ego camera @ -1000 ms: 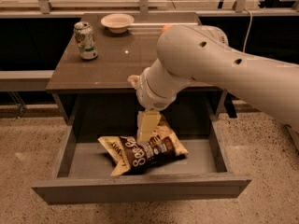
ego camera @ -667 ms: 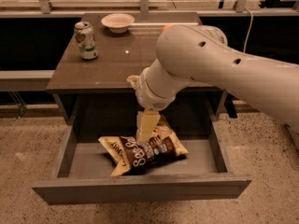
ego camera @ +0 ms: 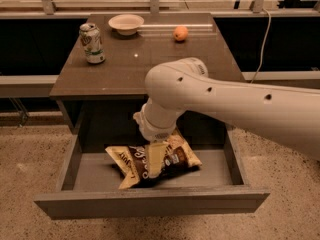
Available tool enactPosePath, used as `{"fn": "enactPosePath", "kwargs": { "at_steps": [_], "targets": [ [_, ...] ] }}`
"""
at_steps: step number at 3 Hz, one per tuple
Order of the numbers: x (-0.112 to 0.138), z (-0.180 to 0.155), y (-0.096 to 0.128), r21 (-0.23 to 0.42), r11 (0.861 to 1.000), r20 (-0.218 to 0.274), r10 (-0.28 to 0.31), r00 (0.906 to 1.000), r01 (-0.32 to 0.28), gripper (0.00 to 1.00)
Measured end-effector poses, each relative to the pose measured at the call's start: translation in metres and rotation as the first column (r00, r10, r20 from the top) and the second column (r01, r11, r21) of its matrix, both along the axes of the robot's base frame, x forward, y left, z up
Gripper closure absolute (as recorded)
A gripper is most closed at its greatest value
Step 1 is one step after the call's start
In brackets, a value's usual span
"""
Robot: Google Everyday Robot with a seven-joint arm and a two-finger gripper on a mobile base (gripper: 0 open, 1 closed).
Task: Pick brown chip bag from top drawer and place on counter
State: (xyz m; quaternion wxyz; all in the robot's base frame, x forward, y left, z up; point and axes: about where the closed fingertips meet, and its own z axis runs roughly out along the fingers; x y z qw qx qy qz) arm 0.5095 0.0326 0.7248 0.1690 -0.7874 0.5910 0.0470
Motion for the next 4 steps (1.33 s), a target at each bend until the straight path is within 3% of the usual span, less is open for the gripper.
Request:
{"fn": "enactPosePath", "kwargs": {
  "at_steps": [1, 2, 4],
  "targets": [
    [-0.008, -0.039, 0.000, -0.040, 0.999, -0.028, 0.027, 0.9992, -0.028, 0.00],
    [-0.011, -0.066, -0.001, -0.038, 0.998, 0.007, 0.043, 0.9990, -0.043, 0.00],
    [-0.011, -0.056, -0.001, -0.038, 0.998, 0.007, 0.043, 0.9990, -0.043, 0.40]
  ]
}}
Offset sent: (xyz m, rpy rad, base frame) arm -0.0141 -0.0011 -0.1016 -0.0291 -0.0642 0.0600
